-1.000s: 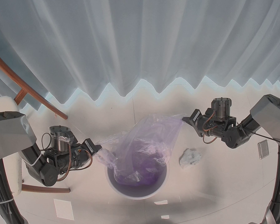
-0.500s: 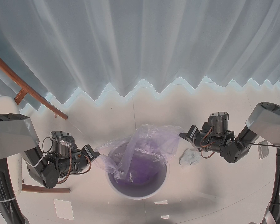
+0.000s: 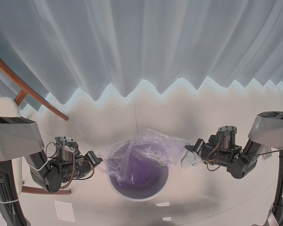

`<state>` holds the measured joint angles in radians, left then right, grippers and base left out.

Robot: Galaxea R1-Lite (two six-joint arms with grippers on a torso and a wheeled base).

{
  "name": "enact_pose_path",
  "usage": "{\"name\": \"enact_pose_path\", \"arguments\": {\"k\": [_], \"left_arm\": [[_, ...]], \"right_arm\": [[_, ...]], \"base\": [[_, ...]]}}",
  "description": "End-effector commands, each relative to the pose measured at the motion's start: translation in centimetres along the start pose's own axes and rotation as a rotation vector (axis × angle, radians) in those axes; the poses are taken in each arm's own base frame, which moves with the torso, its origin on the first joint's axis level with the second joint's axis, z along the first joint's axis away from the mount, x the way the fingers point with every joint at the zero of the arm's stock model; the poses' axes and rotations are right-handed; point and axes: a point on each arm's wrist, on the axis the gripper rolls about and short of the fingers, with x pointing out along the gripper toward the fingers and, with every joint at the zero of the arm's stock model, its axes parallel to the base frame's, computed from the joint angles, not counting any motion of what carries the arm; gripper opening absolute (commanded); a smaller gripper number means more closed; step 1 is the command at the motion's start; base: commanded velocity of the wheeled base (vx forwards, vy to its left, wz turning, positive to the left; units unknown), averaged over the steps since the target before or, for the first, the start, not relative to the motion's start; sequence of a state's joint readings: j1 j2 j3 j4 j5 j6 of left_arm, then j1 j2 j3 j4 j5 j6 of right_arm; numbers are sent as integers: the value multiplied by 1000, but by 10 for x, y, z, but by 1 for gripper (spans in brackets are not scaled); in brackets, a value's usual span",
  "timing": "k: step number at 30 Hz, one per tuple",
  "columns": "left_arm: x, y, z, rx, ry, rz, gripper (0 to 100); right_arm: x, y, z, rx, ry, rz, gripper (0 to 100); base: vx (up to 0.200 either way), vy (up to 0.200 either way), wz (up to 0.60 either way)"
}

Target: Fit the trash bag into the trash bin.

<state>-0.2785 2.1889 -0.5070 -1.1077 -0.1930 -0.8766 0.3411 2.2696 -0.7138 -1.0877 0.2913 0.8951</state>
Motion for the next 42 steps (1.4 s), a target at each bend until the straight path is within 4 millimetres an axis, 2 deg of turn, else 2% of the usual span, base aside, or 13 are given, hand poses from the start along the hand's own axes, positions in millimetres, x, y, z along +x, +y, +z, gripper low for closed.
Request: {"name": "enact_pose_path", "arguments": {"k": [1, 7, 8, 12, 15, 19, 24, 28, 32, 34, 36, 37, 42], "left_arm": [[1, 1, 0, 0, 1, 2, 0], [-1, 0, -4, 3, 14, 3, 0], [-3, -1, -7, 6, 33, -6, 100], [-7, -5, -3, 15, 3, -43, 100], [-24, -15, 5, 22, -47, -96, 100], [-49, -26, 11, 32, -88, -141, 100], [-63, -29, 25, 28, -150, -167, 100], [-67, -33, 27, 39, -157, -201, 100], [-93, -48, 25, 72, -115, -325, 100], [-97, -49, 25, 76, -113, -339, 100], [-101, -49, 24, 80, -108, -344, 100], [-101, -49, 23, 81, -106, -344, 100], [-101, -52, 16, 95, -83, -360, 100]], "right_arm": [[-4, -4, -5, 3, 4, -3, 0], [-6, -5, -7, 2, -5, 8, 0], [-9, -5, -8, 1, -7, 10, 0], [-22, 5, -8, -10, -23, 42, 0], [-44, 16, -11, 8, -26, 63, 0], [-86, 50, -24, 14, -5, 143, 0], [-115, 79, -41, -25, 42, 223, 0], [-114, 89, -49, -41, 83, 240, 0], [-104, 105, -60, -69, 122, 284, 0], [-102, 105, -60, -70, 123, 282, 0], [-87, 93, -63, -62, 137, 227, 0], [-85, 91, -63, -61, 134, 218, 100], [-64, 74, -41, -21, -13, 142, 100]], "base": [[0, 0, 0], [0, 0, 0], [0, 0, 0], [0, 0, 0], [0, 0, 0], [0, 0, 0], [0, 0, 0], [0, 0, 0], [0, 0, 0], [0, 0, 0], [0, 0, 0], [0, 0, 0], [0, 0, 0]]}}
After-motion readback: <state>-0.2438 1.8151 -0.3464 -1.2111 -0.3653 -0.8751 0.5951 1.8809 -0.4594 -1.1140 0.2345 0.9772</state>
